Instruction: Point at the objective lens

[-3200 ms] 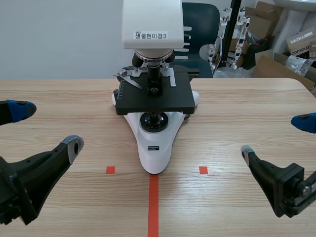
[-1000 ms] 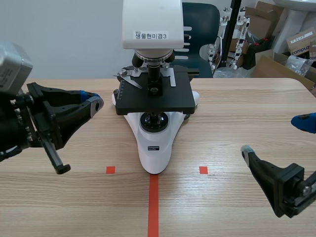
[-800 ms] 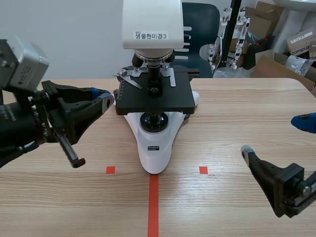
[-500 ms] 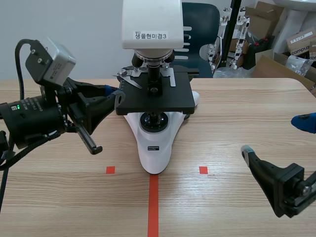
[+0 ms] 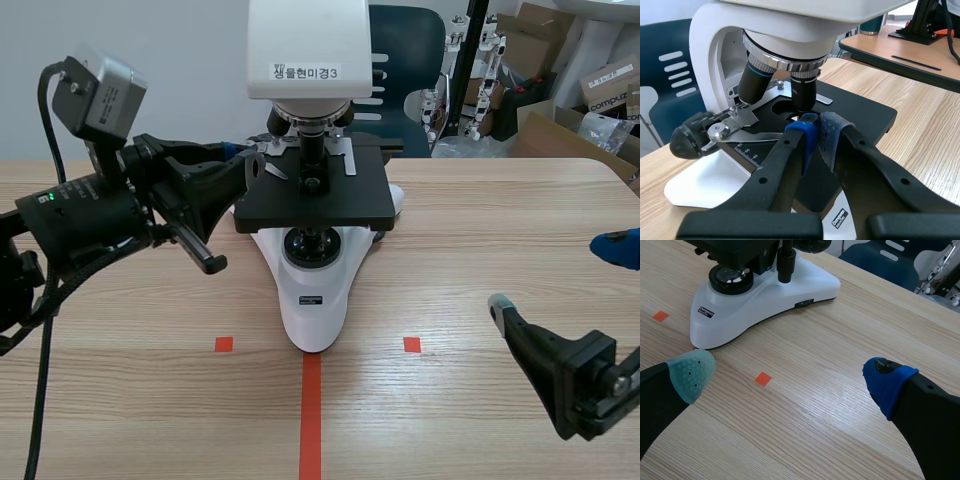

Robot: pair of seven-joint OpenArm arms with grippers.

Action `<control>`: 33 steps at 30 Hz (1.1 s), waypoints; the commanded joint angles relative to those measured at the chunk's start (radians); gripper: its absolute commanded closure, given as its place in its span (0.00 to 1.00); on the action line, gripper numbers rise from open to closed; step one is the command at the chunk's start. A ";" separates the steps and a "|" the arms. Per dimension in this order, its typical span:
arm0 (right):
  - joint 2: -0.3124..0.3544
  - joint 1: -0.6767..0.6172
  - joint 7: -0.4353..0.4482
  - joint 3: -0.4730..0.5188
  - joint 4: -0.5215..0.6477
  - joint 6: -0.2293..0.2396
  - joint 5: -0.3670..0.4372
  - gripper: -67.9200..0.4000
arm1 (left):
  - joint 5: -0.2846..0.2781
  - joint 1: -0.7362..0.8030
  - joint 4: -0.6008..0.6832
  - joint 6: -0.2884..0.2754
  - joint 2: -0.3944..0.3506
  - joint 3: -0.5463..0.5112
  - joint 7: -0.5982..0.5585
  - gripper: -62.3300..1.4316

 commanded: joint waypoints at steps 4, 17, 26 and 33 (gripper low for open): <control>0.008 0.011 0.010 0.004 0.006 0.000 0.007 0.00 | -0.014 -0.006 0.006 -0.026 0.008 -0.010 0.001 0.91; 0.008 0.011 0.010 0.004 0.006 0.000 0.007 0.00 | -0.044 -0.005 0.006 -0.026 0.008 -0.010 -0.008 0.91; 0.008 0.011 0.010 0.004 0.006 0.000 0.007 0.00 | -0.044 -0.005 0.006 -0.026 0.008 -0.010 -0.006 0.91; 0.008 0.011 0.010 0.004 0.006 0.000 0.007 0.00 | -0.032 -0.005 0.006 -0.026 0.007 -0.010 -0.003 0.91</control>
